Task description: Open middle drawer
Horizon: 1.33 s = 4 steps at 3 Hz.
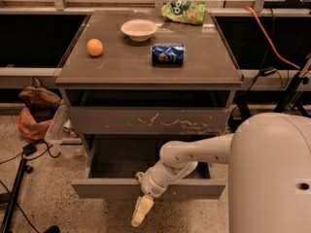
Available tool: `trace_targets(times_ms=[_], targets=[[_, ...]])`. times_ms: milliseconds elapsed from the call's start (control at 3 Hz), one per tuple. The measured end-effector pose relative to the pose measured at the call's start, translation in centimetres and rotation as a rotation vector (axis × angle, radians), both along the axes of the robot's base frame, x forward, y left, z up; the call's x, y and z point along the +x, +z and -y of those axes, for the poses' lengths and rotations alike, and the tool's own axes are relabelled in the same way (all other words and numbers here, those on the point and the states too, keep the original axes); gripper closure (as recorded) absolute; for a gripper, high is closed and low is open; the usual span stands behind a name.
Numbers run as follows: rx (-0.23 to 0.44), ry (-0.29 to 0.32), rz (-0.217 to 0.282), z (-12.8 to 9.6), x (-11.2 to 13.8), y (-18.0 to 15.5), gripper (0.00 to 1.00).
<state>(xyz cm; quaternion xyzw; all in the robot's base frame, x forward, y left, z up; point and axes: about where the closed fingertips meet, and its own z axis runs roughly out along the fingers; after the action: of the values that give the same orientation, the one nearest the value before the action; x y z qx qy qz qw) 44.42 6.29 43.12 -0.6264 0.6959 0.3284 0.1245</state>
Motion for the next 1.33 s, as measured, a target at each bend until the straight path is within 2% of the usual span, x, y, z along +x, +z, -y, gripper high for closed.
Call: trace_targets(times_ms=[333, 667, 1000, 1333], targets=[[0.0, 0.0, 0.0, 0.0, 0.0, 0.4, 0.0], [-0.009, -0.018, -0.013, 0.6, -1.9, 0.7, 0.0], [-0.009, -0.017, -0.013, 0.6, -1.9, 0.7, 0.0], [-0.003, -0.016, -0.053, 0.5, -4.1, 0.5, 0.0]])
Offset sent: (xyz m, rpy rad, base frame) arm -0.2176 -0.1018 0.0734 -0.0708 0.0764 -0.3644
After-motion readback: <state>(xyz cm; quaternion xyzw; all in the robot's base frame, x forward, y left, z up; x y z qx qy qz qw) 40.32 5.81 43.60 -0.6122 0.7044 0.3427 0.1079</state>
